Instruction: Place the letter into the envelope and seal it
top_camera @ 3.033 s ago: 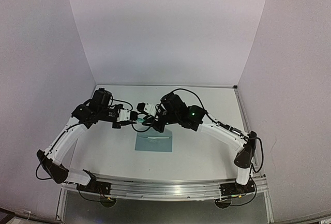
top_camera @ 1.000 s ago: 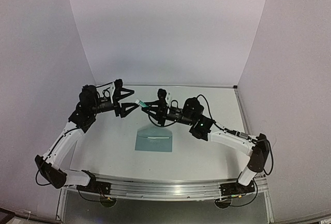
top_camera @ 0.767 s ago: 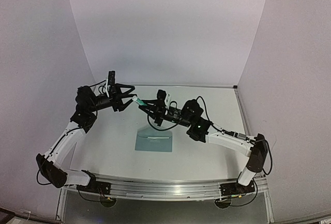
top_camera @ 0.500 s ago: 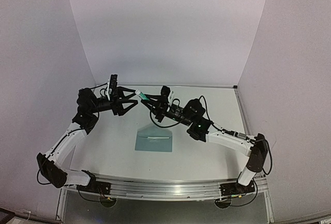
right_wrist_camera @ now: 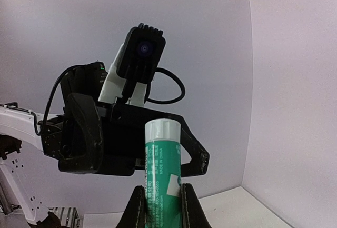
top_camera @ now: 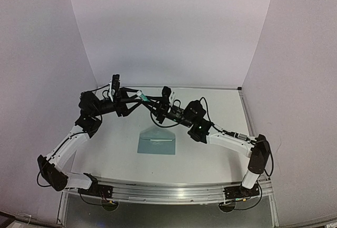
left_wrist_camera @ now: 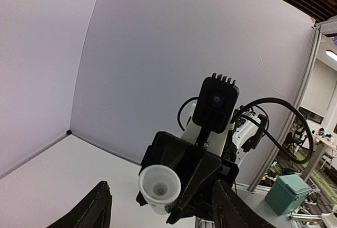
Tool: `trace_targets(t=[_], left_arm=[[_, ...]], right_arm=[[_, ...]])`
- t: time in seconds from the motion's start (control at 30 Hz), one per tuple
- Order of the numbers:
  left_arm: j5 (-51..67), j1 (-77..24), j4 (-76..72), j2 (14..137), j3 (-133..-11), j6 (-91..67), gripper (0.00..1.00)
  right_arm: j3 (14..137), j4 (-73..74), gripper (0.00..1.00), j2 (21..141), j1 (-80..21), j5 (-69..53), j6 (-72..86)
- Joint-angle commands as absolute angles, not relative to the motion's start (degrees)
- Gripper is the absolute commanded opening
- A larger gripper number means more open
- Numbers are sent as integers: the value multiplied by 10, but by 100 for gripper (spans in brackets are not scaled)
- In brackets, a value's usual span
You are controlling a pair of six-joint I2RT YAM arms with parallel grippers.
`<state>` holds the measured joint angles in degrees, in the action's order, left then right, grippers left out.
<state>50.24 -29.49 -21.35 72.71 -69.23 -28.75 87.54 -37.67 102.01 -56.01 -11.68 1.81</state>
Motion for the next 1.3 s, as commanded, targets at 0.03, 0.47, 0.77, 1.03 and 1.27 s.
trace_targets(t=[0.03, 0.47, 0.77, 1.03, 1.27], left_arm=[[466, -300, -245, 731, -711, -301, 58], [490, -308, -249, 738, -710, -296, 37], [489, -309, -249, 732, -709, -286, 1], [436, -308, -206, 722, -701, -241, 0], [334, -307, -84, 711, -695, -108, 0]], right_arm=[[903, -398, 0, 1027, -560, -129, 29], [920, -398, 0, 1045, -560, -141, 34], [920, -394, 0, 1043, -560, -145, 35], [901, -382, 1, 1042, -559, -129, 45], [852, -306, 61, 1022, -556, -71, 49]])
